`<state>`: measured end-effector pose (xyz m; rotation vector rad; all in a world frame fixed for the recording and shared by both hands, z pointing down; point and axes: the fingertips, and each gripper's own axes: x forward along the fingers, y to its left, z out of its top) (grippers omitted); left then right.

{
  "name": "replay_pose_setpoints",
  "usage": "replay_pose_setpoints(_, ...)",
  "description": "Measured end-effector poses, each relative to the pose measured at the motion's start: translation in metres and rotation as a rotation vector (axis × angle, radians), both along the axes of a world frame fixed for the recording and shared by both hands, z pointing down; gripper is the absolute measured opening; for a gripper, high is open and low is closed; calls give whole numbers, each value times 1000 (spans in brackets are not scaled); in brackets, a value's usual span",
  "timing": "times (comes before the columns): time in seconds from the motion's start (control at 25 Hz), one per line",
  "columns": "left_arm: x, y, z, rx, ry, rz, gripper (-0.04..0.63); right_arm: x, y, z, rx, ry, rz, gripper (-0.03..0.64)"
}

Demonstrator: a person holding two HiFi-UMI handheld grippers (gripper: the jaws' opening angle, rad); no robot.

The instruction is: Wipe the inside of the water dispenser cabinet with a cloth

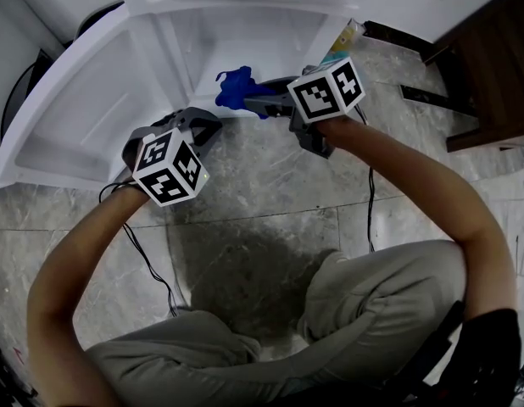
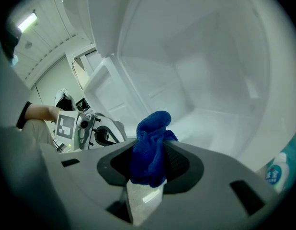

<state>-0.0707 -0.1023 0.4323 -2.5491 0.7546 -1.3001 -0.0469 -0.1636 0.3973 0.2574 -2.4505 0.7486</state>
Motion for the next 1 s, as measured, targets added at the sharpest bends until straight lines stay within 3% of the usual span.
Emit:
replay_pose_setpoints(0.12, -1, 3, 7, -7, -23, 13, 3, -10, -13, -3, 121, 19, 0, 127)
replay_pose_setpoints(0.28, -3, 9, 15, -38, -31, 20, 3, -32, -32, -2, 372, 104, -52, 129)
replay_pose_setpoints(0.48, -13, 13, 22, -64, -29, 3, 3, -58, -57, 17, 547, 263, -117, 129)
replay_pose_setpoints(0.76, -31, 23, 39, -103, -13, -21, 3, -87, -90, 56, 726, 446, -173, 129)
replay_pose_setpoints(1.0, -47, 39, 51, -145, 22, -51, 3, -96, -129, 74, 750, 485, -100, 129)
